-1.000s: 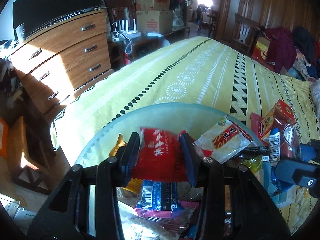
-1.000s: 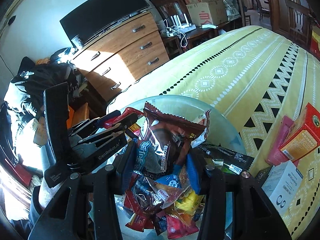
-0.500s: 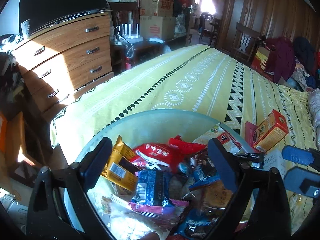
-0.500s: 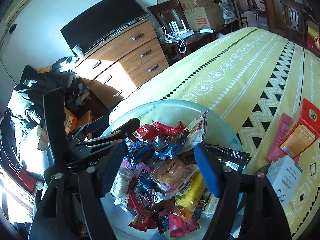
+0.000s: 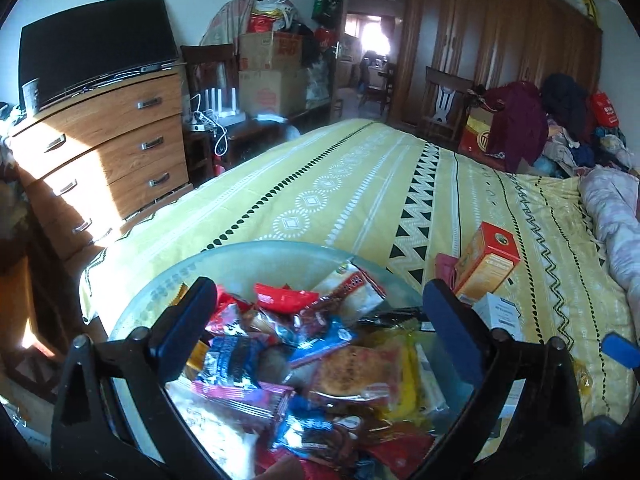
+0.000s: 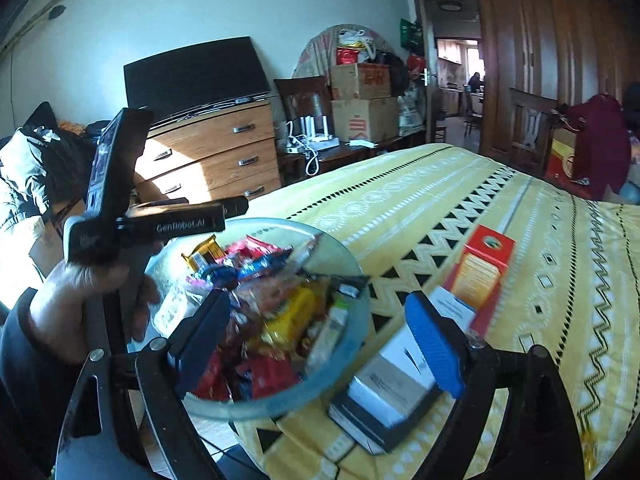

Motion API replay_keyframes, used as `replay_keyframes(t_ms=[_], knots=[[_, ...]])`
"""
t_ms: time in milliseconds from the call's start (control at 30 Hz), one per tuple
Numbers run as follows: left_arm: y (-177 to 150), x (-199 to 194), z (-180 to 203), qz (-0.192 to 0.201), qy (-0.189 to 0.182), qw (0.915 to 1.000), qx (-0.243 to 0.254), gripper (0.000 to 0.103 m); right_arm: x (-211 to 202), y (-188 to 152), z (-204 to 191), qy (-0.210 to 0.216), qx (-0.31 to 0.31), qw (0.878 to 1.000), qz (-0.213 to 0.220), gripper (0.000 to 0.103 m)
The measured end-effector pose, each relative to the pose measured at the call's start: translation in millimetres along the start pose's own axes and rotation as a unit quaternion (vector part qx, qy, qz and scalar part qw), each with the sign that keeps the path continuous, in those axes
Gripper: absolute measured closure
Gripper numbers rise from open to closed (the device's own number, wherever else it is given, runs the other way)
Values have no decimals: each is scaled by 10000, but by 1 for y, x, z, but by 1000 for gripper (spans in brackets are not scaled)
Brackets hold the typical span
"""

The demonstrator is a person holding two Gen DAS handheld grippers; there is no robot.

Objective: Organize snacks
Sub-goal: 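Move both grippers back from the bowl to the packets on the bed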

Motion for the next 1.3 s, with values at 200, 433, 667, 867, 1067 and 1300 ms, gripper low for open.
replay_keyframes(t_ms=[200, 433, 667, 867, 1067, 1300], knots=[[-5, -9, 12, 64, 95, 9998, 135, 0, -26, -43, 26, -82, 397, 9990, -194, 12], [-1, -34, 25, 366, 243, 9989, 140, 0, -53, -73, 50, -164, 811, 9963, -220, 12], [0, -52, 65, 566, 198, 9972, 458, 0, -75, -80, 61, -286, 844, 9960, -79, 12], [-3, -59, 92, 593, 108, 9959, 669, 0, -91, -91, 77, -380, 1008, 9942, -58, 12], [-8, -65, 130, 621, -102, 9941, 887, 0, -107, -105, 94, -448, 1204, 9917, -12, 12], [-85, -60, 254, -177, -1994, 9661, 1629, 0, -132, -163, 138, -677, 1871, 9799, -156, 12]])
Point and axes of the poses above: each gripper's, at about its wrist camera, not at the fingertips, and x roughly the way its jaws point, z to its right, y to its top, the point moved 9 cm from there along x, roughly the way its jaws point, and after that the axes turned 1 degree about -x, right-handed, at the moved point
